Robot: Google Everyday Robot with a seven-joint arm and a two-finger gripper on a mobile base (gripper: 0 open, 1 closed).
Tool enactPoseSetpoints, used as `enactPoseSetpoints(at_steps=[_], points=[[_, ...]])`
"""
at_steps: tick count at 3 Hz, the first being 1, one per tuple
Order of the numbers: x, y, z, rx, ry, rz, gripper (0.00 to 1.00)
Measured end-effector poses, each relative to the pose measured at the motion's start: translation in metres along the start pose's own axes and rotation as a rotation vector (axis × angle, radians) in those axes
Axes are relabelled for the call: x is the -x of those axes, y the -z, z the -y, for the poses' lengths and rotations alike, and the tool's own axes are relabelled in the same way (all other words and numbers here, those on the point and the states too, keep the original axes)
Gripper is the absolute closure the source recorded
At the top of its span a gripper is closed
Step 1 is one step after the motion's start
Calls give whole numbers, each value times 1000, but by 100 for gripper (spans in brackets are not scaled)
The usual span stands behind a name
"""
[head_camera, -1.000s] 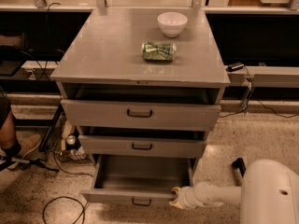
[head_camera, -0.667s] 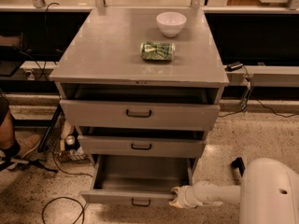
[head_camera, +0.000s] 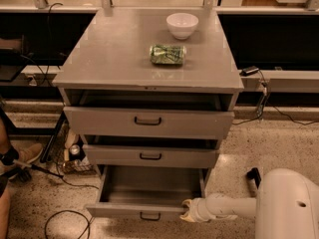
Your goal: Open bottom drawer
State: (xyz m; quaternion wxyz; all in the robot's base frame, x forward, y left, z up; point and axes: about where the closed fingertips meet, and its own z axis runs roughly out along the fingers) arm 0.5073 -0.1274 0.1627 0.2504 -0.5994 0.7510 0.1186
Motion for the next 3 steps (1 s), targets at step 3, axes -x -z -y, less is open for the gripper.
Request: enactPoseSetpoints(at_steps=[3], points=[[1,-4,-4,8,0,2,0]])
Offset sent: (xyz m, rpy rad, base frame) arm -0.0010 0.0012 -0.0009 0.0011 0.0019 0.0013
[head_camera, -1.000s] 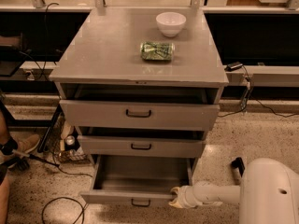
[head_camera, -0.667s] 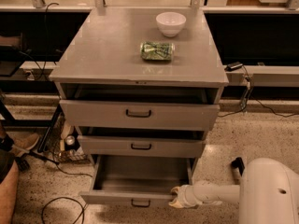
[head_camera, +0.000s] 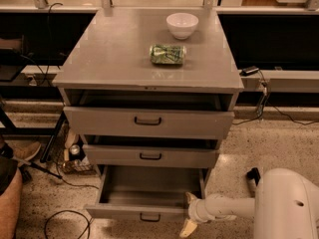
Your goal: Open bottom drawer
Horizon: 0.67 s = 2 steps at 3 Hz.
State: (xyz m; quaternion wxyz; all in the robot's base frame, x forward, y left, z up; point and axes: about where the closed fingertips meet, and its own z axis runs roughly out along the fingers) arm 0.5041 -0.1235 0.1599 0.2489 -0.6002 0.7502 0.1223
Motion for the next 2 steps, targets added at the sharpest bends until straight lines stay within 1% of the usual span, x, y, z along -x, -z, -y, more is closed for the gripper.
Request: enactPoseSetpoints(at_steps=[1,2], points=[[0,0,0,0,0,0,0],[-5,27,6,-28,5,17,0]])
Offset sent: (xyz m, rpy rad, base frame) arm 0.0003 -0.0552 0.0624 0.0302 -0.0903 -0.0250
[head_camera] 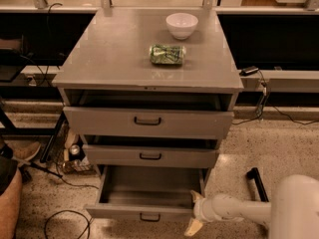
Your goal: Open bottom drawer
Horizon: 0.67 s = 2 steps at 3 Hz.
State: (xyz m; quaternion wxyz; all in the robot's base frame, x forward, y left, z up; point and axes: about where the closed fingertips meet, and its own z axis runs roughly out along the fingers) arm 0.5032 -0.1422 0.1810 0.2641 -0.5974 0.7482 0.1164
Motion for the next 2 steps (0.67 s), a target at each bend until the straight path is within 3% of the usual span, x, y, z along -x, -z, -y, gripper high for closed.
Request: enactPoseSetpoints(at_steps=[1,2], points=[[-14,55,14,-70,0,-13,0],[-29,114,28,-137,-15,-69,0]])
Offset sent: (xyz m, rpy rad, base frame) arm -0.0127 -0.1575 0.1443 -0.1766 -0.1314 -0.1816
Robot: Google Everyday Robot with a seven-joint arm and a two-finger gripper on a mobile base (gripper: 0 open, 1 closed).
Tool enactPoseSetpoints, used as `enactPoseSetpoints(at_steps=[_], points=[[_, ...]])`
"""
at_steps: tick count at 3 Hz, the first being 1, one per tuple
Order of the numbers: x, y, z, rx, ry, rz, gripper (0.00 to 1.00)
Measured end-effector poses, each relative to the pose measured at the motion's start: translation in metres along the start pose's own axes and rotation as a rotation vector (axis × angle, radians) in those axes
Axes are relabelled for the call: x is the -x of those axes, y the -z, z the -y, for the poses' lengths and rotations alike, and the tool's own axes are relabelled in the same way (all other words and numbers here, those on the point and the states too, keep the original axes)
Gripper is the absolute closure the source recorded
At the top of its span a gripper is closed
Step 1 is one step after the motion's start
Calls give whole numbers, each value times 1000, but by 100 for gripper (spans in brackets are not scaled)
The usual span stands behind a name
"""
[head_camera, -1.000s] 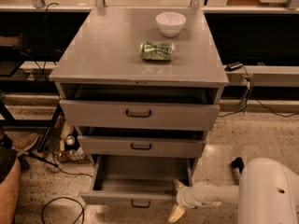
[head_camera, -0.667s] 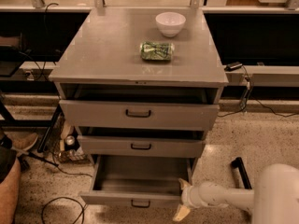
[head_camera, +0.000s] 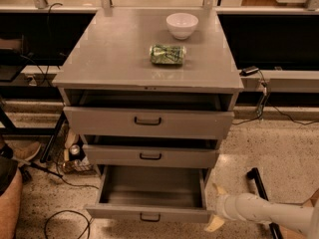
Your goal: Open bottom drawer
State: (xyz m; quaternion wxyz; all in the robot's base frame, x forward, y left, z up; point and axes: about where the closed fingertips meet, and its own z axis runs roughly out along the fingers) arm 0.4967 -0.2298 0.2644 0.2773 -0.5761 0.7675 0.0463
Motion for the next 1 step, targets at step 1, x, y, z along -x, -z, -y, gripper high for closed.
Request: enactPoseSetpoints(at_steps=[1], points=[[-11,56,18,-66,-4,-61,0]])
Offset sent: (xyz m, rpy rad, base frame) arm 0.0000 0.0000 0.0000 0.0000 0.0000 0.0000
